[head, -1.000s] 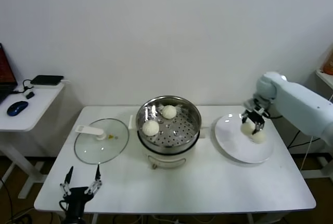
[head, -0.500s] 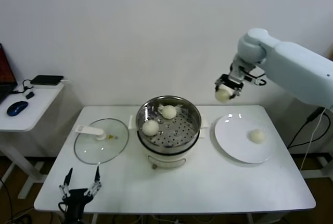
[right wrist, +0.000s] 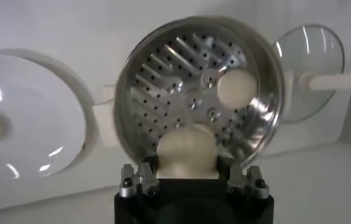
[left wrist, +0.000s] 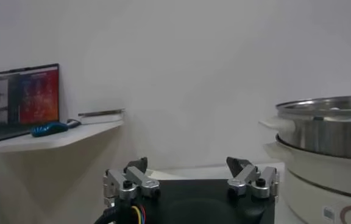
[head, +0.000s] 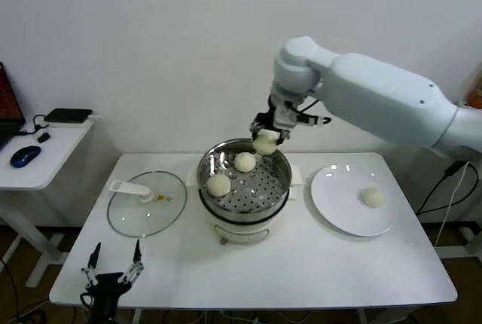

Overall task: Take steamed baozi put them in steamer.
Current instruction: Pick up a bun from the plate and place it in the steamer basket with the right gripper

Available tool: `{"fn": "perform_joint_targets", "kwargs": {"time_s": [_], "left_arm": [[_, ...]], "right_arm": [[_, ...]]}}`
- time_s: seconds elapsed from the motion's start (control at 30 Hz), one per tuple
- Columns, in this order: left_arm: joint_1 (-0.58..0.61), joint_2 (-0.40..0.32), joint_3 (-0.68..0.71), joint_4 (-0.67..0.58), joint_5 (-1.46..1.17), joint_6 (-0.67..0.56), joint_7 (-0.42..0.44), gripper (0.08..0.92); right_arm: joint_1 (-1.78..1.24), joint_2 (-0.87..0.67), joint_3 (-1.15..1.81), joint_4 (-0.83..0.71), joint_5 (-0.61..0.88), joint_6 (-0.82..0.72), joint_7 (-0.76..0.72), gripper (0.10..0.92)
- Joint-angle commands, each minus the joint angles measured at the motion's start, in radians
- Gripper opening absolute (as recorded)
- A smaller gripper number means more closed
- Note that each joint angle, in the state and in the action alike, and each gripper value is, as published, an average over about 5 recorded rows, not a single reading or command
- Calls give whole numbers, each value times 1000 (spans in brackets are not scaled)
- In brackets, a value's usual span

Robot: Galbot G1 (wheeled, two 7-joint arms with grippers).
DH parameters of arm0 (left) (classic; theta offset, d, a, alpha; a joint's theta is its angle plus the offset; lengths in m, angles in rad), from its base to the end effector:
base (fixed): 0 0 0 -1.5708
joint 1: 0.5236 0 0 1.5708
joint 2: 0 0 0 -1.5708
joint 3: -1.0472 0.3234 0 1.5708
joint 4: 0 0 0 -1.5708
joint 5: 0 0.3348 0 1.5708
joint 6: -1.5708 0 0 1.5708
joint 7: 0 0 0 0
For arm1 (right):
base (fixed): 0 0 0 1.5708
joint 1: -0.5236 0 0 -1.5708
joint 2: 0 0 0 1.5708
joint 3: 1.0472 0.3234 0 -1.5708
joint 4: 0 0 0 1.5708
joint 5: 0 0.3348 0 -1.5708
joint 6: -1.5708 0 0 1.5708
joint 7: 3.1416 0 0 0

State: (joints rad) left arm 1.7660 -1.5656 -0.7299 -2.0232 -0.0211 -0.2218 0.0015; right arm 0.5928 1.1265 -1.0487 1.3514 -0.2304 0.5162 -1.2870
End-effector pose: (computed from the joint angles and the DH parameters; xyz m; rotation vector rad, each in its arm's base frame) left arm 0.1054 0.0626 -0.3271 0.2453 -3.0847 -0.1793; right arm 0.4971 0.1247 0.0340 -1.8629 0.2955 -2.4736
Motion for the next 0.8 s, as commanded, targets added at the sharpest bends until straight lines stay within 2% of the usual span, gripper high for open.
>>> {"fn": "perform_joint_targets", "kwargs": {"time_s": [0.03,0.8], "left_arm": [[1,2,-3,-2,1,4,-1,823],[14,1,-3,10,1,-5,-2,823]], "right_arm": [[-97,130,-43,31,-15,-7,2,640],[-200,131,-80,-33,-67,19,6,648]]}}
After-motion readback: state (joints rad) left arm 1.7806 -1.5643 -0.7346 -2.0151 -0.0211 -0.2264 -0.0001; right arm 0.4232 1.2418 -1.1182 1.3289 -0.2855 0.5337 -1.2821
